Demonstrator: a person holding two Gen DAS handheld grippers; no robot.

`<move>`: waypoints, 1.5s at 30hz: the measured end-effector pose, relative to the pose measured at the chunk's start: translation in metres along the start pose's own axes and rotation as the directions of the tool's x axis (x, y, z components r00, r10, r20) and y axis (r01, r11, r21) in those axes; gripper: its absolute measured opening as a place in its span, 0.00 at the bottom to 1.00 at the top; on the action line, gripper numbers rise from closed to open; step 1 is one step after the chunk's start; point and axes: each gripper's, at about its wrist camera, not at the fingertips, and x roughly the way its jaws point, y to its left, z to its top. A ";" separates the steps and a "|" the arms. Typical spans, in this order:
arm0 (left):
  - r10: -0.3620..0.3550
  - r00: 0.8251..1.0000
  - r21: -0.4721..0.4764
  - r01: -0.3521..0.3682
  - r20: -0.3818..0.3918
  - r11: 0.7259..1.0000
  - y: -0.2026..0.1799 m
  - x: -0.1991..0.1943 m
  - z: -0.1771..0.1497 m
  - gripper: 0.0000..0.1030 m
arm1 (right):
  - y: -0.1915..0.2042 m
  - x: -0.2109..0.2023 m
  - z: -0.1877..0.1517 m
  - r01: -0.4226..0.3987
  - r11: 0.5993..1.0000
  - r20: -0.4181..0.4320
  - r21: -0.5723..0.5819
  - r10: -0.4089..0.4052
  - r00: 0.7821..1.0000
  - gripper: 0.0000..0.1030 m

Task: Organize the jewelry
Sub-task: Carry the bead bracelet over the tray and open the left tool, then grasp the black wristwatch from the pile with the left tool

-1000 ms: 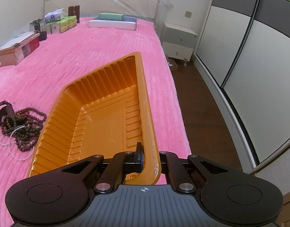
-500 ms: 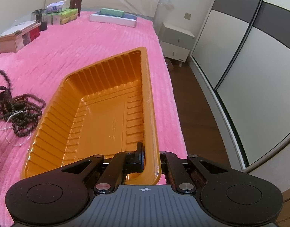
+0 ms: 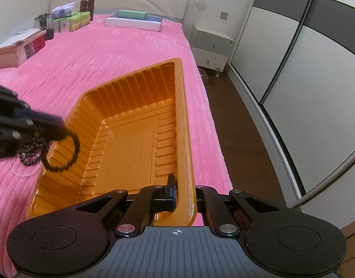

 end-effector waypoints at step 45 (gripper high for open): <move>0.483 0.867 -0.149 -0.497 -0.124 0.855 0.200 -0.055 -0.132 0.25 | 0.005 0.003 -0.004 0.047 0.999 -0.024 0.013 -0.047 0.999 0.04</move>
